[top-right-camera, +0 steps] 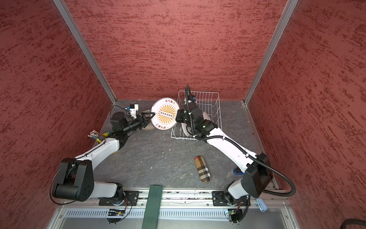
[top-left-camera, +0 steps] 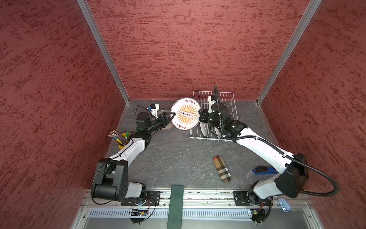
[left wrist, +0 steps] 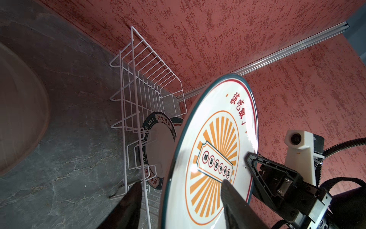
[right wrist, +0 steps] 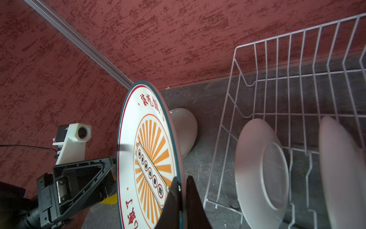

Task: Unload the plates from the dish rack
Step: Place a plate at the center of the table.

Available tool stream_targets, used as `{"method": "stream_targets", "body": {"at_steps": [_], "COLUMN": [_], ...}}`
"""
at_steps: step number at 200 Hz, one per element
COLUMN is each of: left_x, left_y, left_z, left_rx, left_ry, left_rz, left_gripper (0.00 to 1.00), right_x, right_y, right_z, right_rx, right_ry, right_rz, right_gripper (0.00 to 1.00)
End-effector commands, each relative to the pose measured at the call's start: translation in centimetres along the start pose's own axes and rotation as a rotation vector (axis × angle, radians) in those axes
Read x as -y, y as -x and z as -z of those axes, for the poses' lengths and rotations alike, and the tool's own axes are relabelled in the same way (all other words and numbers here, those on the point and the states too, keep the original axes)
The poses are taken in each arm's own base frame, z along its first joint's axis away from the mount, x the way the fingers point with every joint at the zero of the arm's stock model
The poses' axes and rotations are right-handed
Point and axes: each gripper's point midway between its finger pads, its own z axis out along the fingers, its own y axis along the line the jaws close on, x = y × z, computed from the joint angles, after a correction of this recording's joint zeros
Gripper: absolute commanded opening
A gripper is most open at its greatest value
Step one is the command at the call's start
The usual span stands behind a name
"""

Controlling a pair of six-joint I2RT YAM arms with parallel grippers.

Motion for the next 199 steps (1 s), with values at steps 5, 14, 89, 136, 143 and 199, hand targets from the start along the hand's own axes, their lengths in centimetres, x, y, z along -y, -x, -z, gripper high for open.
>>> {"method": "stream_targets", "body": {"at_steps": [5,14,89,136,143,199], "left_x": [-0.5,-0.6,-0.5,-1.4,-1.7,-5.0], "left_y": [-0.1,-0.1,0.7,0.4,0.2,-1.8], "left_z": [0.2,0.3,1.5,3.7,4.1,8.2], "left_rx": [0.001,0.005,0.055,0.058,0.055,0.091], "left_ry": [-0.001,0.002,0.005,0.118,0.143,0.402], "left_rz": [0.002,0.006,-0.012,-0.056,-0.058,-0.086], "left_gripper": [0.44,0.28,0.00,0.00,0.00,0.00], "right_x": [-2.1,-2.0,-1.9,-0.3,-0.2,1.4], "right_y": [1.6,1.7,1.5,2.9,3.1,3.9], "right_z": [0.2,0.2,0.4,2.1,2.3,3.3], "right_rx": [0.036,0.037,0.005,0.066,0.071,0.102], "right_ry": [0.116,0.115,0.140,0.095,0.087,0.017], "right_rz": [-0.050,-0.054,-0.048,-0.045,-0.039,-0.027], "right_gripper": [0.00,0.00,0.74,0.94,0.94,0.95]}}
